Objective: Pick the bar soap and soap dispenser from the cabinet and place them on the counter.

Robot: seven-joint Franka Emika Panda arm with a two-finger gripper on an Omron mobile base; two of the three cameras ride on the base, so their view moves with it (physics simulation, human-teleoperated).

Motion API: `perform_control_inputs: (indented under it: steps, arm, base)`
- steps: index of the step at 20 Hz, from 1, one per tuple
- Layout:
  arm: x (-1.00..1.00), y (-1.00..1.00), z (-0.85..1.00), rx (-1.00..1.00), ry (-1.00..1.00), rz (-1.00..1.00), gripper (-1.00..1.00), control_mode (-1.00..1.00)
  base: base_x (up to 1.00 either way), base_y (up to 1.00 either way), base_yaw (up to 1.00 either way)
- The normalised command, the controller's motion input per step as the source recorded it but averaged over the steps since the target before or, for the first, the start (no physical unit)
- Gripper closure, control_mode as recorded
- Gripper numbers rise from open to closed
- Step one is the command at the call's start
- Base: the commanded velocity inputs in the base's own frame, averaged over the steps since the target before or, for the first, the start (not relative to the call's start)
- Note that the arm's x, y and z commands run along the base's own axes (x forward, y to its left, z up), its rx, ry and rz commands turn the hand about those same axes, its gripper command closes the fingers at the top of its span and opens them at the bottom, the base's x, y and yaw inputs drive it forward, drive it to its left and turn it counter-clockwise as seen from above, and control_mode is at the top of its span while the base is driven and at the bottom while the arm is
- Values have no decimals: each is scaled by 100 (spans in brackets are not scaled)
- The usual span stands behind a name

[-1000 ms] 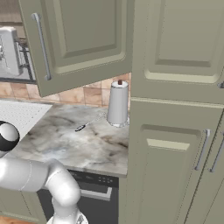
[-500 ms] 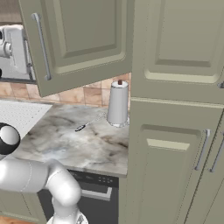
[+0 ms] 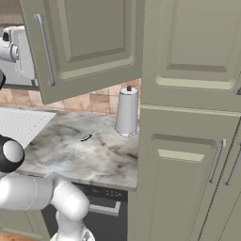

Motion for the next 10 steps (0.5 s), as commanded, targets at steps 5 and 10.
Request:
perform_control_inputs:
  steps: [5, 10]
  arm:
    - [-3, -27, 0, 0, 0, 6, -100, -100]
    - [-12, -26, 0, -1, 0, 2, -100, -100]
  base:
    - [0, 0, 0]
    - [0, 0, 0]
